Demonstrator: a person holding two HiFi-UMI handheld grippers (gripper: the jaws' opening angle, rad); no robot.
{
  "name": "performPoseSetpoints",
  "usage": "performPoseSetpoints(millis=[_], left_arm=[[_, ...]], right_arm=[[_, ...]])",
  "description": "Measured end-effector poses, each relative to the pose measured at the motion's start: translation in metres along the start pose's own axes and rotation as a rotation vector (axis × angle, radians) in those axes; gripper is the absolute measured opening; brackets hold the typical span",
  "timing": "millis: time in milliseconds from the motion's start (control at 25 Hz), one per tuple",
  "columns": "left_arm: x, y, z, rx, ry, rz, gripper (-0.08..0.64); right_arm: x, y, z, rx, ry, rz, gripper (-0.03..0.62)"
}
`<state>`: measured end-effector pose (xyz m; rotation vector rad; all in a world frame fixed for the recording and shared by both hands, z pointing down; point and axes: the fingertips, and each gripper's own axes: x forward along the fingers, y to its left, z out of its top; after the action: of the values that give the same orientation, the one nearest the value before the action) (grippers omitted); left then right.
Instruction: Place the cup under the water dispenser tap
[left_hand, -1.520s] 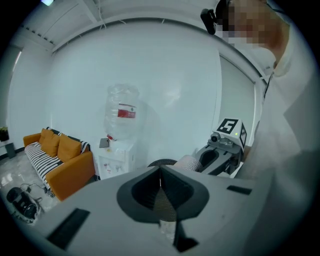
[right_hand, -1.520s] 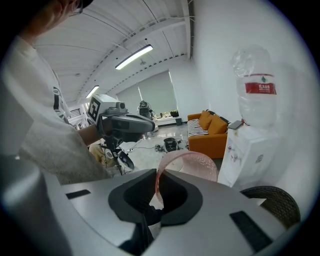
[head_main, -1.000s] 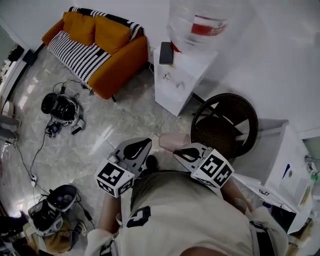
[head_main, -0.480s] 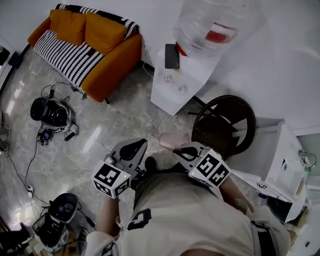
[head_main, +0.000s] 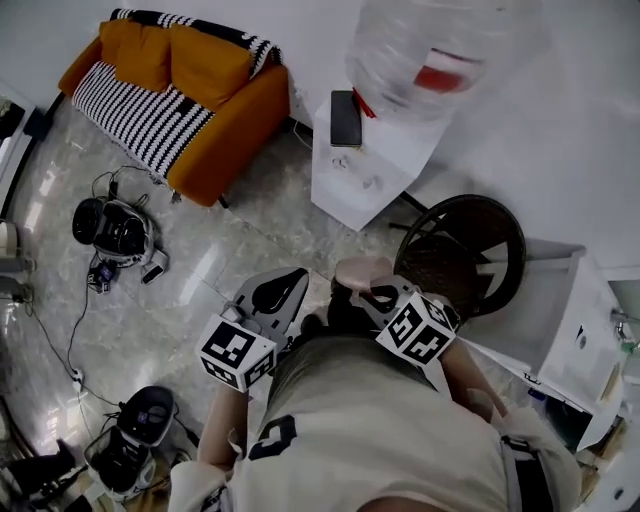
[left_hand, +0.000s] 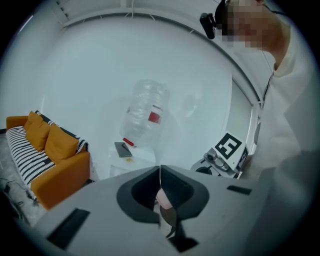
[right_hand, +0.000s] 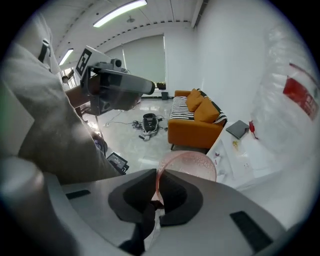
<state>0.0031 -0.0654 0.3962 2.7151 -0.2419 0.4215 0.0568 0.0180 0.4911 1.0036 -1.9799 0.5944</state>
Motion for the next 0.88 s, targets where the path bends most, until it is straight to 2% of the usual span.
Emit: performPoseSetpoints(millis=[160,280,360,520,720,880], left_arm=[[0.026,0.012,0.022,-0.012,-0.009,0.036,0.058],[0.049,0.015,0.037,0.058,0.022,0.053,0.058],[0.064,0.015,0.043,0.080,0.044,0.063,0.058],[0.090,0.027,0.048,0.061,0.057,0.117,0.058],[0.108,0.044,0.039,0.006,0.088,0.166,0.058],[0.121,0.064,0.032,-0.002,0.114,0.187,0.058]], right_arm=[[0.003,-0.030,-0.004,0.028,-0.006,0.044,0.037],[0.011,-0.047,-0.006,0.044,0.012,0.119,0.037],[0.018,-0.058,-0.009,0.027,0.026,0.137,0.037],[0.032,-0.086,-0.016,-0.044,0.078,0.150,0.037],[0.053,-0.114,-0.023,-0.194,0.157,0.078,0.037],[0.075,-0.122,-0.020,-0.289,0.214,0.059,0.037]])
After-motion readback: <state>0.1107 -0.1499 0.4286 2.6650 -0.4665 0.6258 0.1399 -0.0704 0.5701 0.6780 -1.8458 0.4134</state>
